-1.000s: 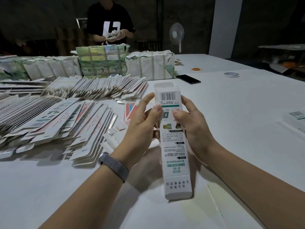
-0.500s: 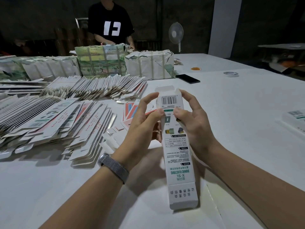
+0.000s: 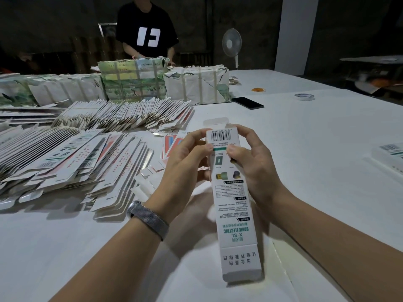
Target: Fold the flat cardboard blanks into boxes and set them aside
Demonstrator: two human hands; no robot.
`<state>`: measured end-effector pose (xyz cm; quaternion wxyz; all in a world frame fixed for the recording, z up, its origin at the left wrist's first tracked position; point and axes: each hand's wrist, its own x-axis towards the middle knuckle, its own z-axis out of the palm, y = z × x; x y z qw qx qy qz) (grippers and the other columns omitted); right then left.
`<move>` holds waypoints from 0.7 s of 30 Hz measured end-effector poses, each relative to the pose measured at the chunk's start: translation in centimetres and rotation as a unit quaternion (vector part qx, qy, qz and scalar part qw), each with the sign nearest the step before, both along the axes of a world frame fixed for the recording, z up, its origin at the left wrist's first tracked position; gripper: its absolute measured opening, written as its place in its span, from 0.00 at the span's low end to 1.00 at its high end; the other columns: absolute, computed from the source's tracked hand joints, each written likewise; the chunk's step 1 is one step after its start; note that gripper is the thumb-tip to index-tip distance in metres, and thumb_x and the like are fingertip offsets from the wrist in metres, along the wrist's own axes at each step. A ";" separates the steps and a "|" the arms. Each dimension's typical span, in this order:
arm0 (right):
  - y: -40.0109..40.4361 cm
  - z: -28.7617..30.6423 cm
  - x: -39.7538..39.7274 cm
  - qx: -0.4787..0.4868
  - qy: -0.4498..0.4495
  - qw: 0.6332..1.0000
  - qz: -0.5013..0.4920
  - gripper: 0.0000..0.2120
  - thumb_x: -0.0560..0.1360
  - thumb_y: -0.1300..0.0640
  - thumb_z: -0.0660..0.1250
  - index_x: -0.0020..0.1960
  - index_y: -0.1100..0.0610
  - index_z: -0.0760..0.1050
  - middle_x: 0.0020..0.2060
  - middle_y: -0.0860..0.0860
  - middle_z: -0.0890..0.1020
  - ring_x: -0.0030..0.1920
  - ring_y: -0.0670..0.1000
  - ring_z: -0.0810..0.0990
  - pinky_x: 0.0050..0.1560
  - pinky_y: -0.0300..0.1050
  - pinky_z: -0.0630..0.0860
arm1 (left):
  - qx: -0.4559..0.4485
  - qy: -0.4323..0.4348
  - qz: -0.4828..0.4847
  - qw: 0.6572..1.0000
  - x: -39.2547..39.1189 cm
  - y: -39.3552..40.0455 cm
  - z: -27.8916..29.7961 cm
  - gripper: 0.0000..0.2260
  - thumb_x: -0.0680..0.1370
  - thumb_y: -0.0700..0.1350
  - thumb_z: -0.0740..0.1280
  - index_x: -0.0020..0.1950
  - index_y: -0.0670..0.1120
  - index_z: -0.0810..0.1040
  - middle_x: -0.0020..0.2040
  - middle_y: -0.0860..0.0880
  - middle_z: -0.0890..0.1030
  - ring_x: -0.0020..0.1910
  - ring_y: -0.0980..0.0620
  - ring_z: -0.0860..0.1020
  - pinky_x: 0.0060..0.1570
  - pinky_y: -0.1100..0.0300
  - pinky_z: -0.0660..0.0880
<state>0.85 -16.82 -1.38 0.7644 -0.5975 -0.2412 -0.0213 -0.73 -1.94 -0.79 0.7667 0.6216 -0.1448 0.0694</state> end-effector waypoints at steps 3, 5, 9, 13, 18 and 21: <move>0.0 0.1 -0.1 -0.002 0.003 1.000 -0.001 0.15 0.75 0.56 0.63 0.62 0.50 0.71 0.45 0.56 0.86 0.38 0.53 0.84 0.36 0.45 0.80 | 0.006 0.000 0.003 1.000 0.0 0.1 0.0 0.15 0.76 0.44 0.62 0.61 0.47 0.77 0.44 0.50 0.85 0.41 0.51 0.83 0.37 0.56 0.80; 0.0 0.1 -0.2 0.000 0.006 1.000 0.001 0.15 0.75 0.56 0.63 0.61 0.50 0.72 0.45 0.56 0.86 0.38 0.54 0.84 0.35 0.45 0.80 | 0.008 0.000 0.005 1.000 0.0 0.1 0.0 0.14 0.75 0.44 0.62 0.61 0.46 0.78 0.44 0.50 0.85 0.41 0.51 0.83 0.37 0.56 0.81; 0.2 0.0 -0.2 -0.002 0.012 1.000 -0.007 0.15 0.74 0.56 0.64 0.60 0.51 0.72 0.45 0.58 0.86 0.38 0.55 0.84 0.36 0.47 0.80 | 0.014 0.001 0.014 1.000 0.0 0.1 0.0 0.14 0.75 0.44 0.62 0.59 0.45 0.78 0.43 0.50 0.85 0.41 0.49 0.82 0.37 0.53 0.80; 0.2 0.1 -0.2 -0.011 0.012 1.000 -0.019 0.14 0.73 0.55 0.64 0.58 0.53 0.72 0.42 0.56 0.87 0.36 0.53 0.85 0.35 0.44 0.80 | 0.017 -0.002 0.015 1.000 0.1 0.1 0.0 0.14 0.74 0.44 0.62 0.58 0.46 0.78 0.43 0.51 0.86 0.40 0.50 0.82 0.40 0.51 0.79; 0.1 0.2 -0.3 -0.005 0.012 1.000 -0.028 0.13 0.72 0.56 0.64 0.56 0.55 0.73 0.40 0.55 0.86 0.35 0.52 0.84 0.32 0.42 0.79 | 0.014 -0.007 0.008 1.000 0.1 0.1 -0.1 0.13 0.75 0.44 0.63 0.59 0.47 0.78 0.44 0.51 0.86 0.42 0.52 0.84 0.38 0.57 0.82; 0.1 0.2 -0.2 -0.012 0.000 0.999 -0.041 0.11 0.72 0.56 0.63 0.55 0.55 0.73 0.41 0.55 0.86 0.36 0.53 0.84 0.34 0.43 0.80 | 0.023 -0.008 0.002 1.000 0.0 0.1 -0.1 0.13 0.75 0.45 0.62 0.59 0.47 0.78 0.44 0.51 0.85 0.42 0.51 0.84 0.39 0.54 0.81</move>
